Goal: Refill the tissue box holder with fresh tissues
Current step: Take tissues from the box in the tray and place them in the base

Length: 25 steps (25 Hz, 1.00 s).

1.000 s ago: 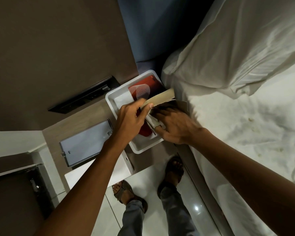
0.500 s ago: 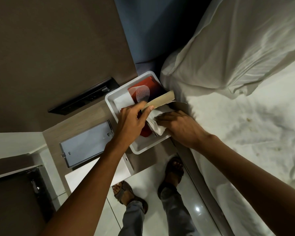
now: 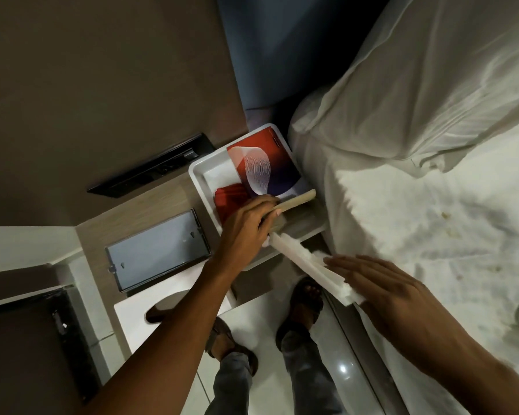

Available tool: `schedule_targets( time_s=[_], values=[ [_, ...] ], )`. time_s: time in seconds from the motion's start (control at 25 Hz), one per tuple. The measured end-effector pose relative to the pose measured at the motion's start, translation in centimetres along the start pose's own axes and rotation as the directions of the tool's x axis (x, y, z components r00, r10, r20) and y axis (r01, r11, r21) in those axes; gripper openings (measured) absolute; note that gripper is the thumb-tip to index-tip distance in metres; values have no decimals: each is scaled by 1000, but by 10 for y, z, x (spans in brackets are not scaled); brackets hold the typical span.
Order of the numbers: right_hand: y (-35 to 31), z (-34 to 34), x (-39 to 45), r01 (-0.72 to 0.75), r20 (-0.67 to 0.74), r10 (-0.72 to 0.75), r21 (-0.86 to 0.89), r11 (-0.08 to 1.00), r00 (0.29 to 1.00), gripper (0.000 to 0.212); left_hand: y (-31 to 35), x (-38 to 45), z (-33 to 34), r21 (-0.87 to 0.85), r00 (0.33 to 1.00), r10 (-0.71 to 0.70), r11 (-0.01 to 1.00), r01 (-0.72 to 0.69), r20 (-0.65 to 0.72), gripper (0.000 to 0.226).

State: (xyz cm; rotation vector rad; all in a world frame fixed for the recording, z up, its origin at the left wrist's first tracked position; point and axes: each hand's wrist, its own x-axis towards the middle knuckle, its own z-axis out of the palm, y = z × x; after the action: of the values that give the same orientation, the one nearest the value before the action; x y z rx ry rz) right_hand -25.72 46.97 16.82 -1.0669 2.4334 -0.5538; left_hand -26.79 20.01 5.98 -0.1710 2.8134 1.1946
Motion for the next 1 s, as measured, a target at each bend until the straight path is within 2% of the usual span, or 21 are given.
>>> schedule_targets(
  time_s=[0.04,0.12,0.16,0.2,0.24,0.32,0.36,0.4,0.44,0.48,0.52,0.56,0.6,0.64,0.68,0.72,0.76,0.8,0.92,1.0],
  values=[
    [-6,-4,-4,-3,11,3,33,999,1000,61,-8,-4,11,41,1000,2,999,-3,22,31],
    [-18,-11,-5,-12,33,9,103,995,999,46,-94,-38,68,91,995,-94,992,92,25,37],
    [-24,-15,-2,-13,31,10,123,992,999,37,-141,-61,93,-35,954,-284,957,288,100,40],
    [-30,-18,2,-23,22,20,139,990,1000,30,-154,-75,93,-246,873,-448,839,485,194,40],
    [-34,-20,8,-42,14,40,167,985,999,26,-152,-84,88,-427,804,-517,682,594,292,39],
    [-40,-16,27,-87,15,86,230,969,996,24,-97,-79,33,-668,827,-498,525,527,261,26],
    [-44,-13,39,-92,19,90,258,962,996,25,-54,-74,-6,-712,820,-536,496,497,199,23],
    [-50,-9,53,-77,20,75,294,953,997,25,-41,-74,-28,-797,829,-542,437,416,135,20],
    [-59,-5,68,-57,23,52,348,936,998,25,-46,-85,-46,-869,827,-546,339,362,131,20],
    [-71,0,84,-52,31,43,422,905,999,24,-64,-104,-52,-915,789,-585,188,357,187,20],
    [-83,6,100,-78,50,61,510,857,997,22,-75,-117,-62,-925,755,-608,88,370,244,19],
    [-93,14,115,-129,85,98,597,792,992,19,-86,-130,-69,-913,680,-669,3,408,301,20],
    [-103,27,130,-189,137,131,666,722,982,17,-98,-145,-76,-914,621,-697,-126,386,358,26],
    [-111,43,146,-243,188,155,705,667,970,17,-110,-155,-83,-918,609,-691,-235,320,389,36],
    [-118,61,161,-280,225,168,720,635,960,18,-119,-168,-94,-912,633,-657,-307,273,411,48],
    [-123,79,176,-303,248,176,726,618,953,20,-129,-177,-104,-907,656,-630,-342,246,416,60],
    [-128,97,190,-316,260,182,730,606,948,21,-138,-185,-114,-910,659,-633,-347,227,406,66],
    [-133,116,205,-330,271,190,734,593,944,20,-151,-193,-120,-926,652,-659,-297,234,376,65],
    [-140,160,239,-410,330,244,740,534,912,25,-185,-205,-133,-915,556,-802,33,403,216,36],
    [-141,185,258,-446,342,286,697,561,895,30,-209,-206,-133,-859,531,-840,191,475,108,37]
  ],
)
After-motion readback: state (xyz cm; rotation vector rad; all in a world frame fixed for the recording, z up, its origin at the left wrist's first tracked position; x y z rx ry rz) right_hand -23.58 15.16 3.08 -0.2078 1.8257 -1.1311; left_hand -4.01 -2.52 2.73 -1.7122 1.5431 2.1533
